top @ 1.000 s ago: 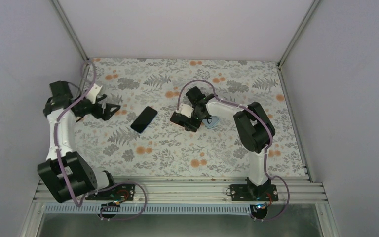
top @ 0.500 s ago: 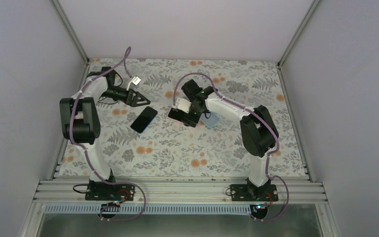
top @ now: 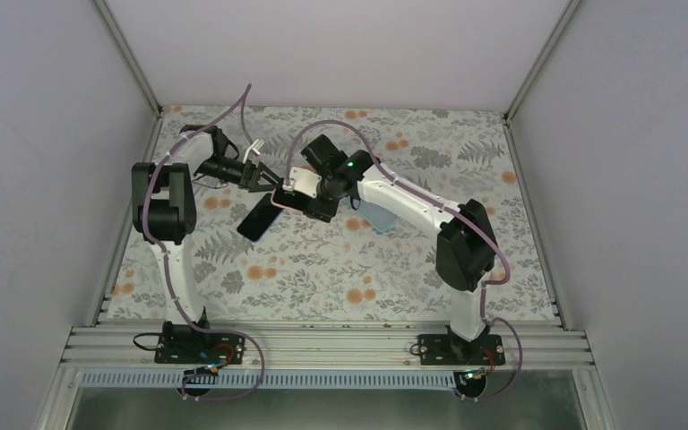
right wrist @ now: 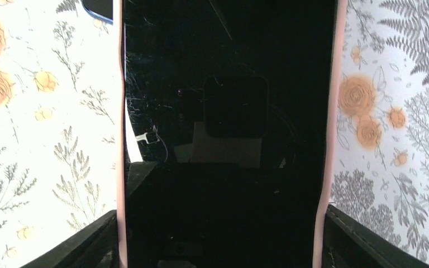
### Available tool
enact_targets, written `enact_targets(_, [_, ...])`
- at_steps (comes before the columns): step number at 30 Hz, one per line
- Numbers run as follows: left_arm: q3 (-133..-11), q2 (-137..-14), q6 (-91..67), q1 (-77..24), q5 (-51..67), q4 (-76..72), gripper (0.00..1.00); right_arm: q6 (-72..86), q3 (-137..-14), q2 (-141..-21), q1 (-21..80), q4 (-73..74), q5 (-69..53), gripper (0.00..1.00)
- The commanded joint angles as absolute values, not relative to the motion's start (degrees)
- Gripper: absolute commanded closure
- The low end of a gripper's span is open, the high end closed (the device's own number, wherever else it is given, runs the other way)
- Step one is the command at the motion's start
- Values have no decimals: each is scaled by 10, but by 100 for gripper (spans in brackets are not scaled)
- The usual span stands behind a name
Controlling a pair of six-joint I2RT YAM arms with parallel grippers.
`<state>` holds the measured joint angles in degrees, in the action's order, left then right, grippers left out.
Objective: Take the phone out of the phone case
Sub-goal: Pick up the phone at the center of the board.
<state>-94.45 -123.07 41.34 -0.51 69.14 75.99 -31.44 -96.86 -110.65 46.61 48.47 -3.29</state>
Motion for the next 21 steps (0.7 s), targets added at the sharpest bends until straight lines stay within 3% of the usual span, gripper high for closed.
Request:
enact_targets(1, [-961, -1227, 422, -16, 720, 778, 2, -315, -1007, -1132, 483, 476, -26, 42])
enact_targets(8, [-934, -1217, 428, -36, 714, 778, 16, -319, -1062, -1173, 490, 480, -16, 41])
enact_targets(17, [-922, -1206, 431, -36, 704, 778, 24, -323, -1082, -1192, 490, 478, -2, 41])
enact_targets(21, [-925, -1208, 432, -36, 714, 778, 41, -327, -1076, -1191, 490, 475, -3, 41])
